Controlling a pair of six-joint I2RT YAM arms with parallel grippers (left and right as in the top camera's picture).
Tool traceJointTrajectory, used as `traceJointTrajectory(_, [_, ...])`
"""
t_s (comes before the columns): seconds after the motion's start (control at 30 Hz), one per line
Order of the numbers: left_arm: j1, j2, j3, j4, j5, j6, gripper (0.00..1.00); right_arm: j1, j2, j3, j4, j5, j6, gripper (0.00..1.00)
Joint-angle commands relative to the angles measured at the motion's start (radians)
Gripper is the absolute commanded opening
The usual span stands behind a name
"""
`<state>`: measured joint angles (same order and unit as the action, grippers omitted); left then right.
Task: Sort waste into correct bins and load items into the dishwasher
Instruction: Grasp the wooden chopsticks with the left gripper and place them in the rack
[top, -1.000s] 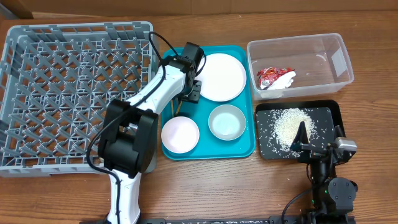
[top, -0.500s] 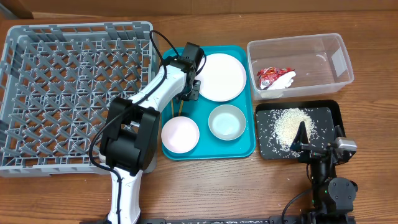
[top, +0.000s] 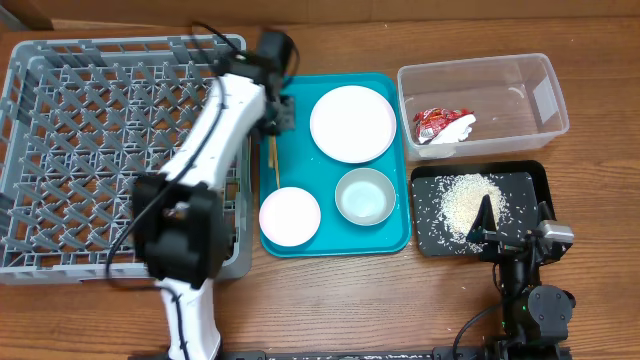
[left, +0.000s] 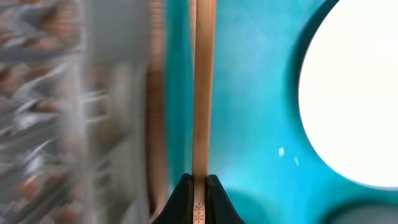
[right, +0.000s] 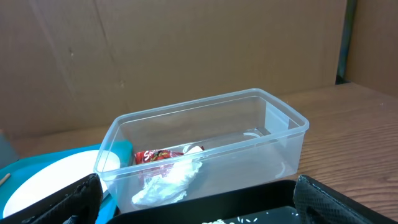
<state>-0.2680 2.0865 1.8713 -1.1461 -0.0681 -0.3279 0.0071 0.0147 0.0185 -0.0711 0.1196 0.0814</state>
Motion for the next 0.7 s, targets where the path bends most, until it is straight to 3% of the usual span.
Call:
traceJointTrajectory(0.0, [0.044,-0.143,0.033,-0.068,0.025,-0.024,0.04,-0.003,-0.012,-0.011,0.006,0.01,-0.004,1.0])
traceJointTrajectory(0.27, [0.163,-0.177,-0.012,-0.155,-0.011,0.164,0.04,-0.003,-0.012,-0.011,0.006,0.01,-0.003,1.0])
traceJointTrajectory(0.47, [0.165,-0.12,-0.114,-0.098,-0.011,0.171,0.04,-0.003,-0.012,-0.011,0.006,0.01,-0.004,1.0])
traceJointTrajectory(0.53, [0.165,-0.1,-0.132,-0.079,-0.016,0.164,0.09,-0.003,-0.012,-0.011,0.006,0.01,-0.004,1.0])
traceJointTrajectory(0.67, [0.164,-0.084,-0.134,-0.053,0.045,0.151,0.35,-0.003,-0.012,-0.011,0.006,0.01,-0.004,1.0])
